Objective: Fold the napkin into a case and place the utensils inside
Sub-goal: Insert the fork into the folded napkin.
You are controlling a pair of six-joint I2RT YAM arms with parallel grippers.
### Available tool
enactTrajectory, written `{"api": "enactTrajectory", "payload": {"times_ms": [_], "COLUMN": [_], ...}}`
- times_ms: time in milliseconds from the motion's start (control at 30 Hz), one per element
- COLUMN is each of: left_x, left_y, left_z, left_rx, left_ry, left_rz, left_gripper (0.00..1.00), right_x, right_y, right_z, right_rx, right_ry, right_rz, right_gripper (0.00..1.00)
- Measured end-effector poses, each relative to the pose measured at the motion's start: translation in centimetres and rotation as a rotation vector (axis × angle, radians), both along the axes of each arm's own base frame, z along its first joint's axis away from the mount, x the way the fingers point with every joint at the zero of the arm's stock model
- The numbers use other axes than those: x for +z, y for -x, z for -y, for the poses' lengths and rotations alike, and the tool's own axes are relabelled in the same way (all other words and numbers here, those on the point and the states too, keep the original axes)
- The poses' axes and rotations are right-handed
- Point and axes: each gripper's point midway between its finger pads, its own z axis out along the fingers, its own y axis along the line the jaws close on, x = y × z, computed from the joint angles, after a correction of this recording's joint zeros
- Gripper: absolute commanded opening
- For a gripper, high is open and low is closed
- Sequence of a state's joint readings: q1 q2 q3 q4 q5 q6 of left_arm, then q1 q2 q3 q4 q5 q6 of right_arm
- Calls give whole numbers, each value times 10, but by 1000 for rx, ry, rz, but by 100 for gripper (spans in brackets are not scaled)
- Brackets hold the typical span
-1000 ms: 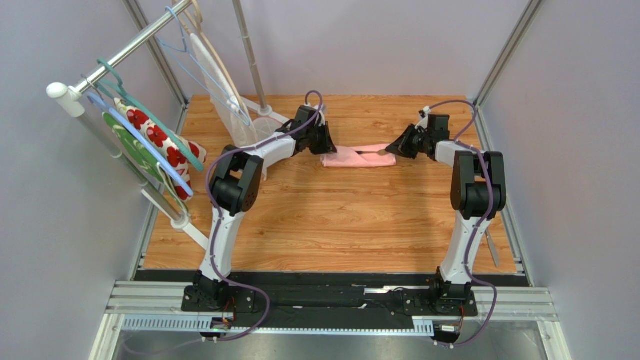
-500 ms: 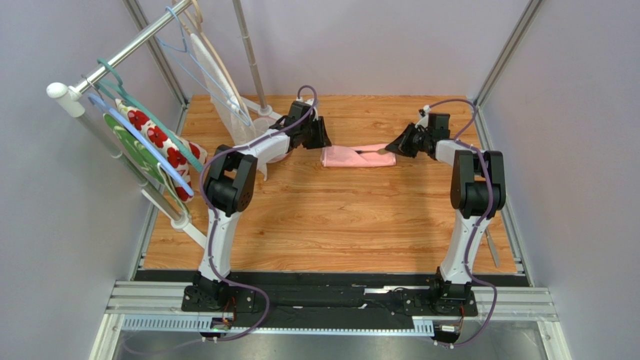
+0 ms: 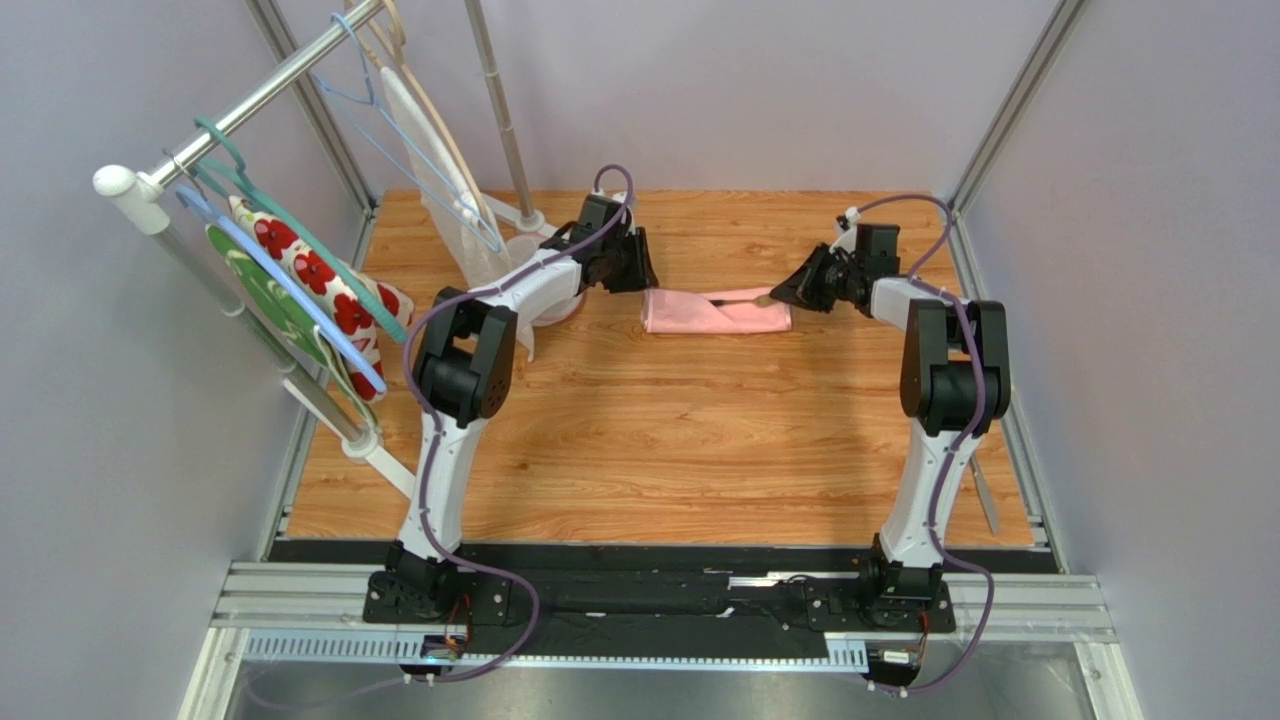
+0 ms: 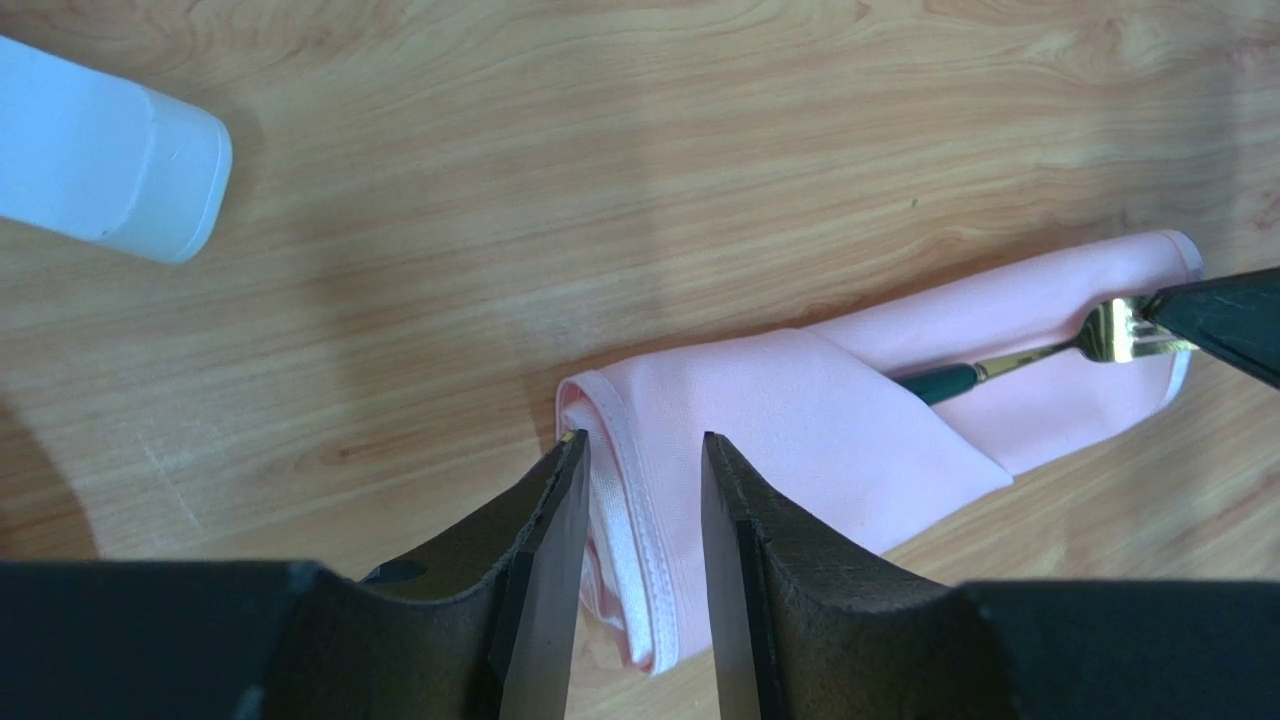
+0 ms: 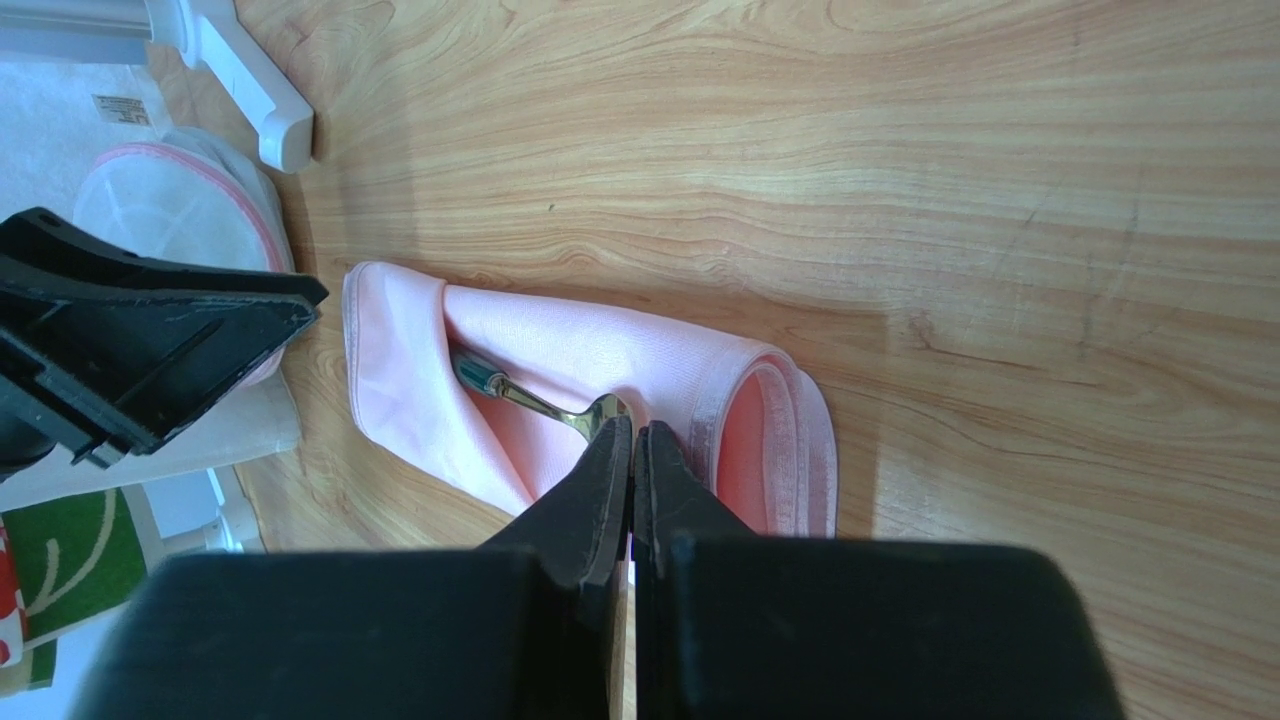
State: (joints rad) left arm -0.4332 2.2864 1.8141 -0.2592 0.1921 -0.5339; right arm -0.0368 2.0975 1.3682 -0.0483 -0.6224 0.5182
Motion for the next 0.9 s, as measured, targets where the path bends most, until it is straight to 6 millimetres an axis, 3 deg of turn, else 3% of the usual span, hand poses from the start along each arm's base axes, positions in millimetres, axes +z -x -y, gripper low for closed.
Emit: {"api": "enactTrajectory", "payload": {"times_ms": [233,633,900], "left_x": [-31,-33,-33], "left_y": [1,0,2], "left_z": [-2,-2,1], "left_rx": [2,-3,-17], "left_ry": [-28,-25,-11], "left_rz": [-75,-88,-93], "left_gripper": [36,18,16], "right_x": [-3,-1,-5], "right_y": [-1,-9,-15], "right_z": [-1,-14,-34], "right_rx": [10,41,78], "right_ry": [-6,-14,-28], "right_rz": [-3,12,10], "right_gripper": [0,0,0]}}
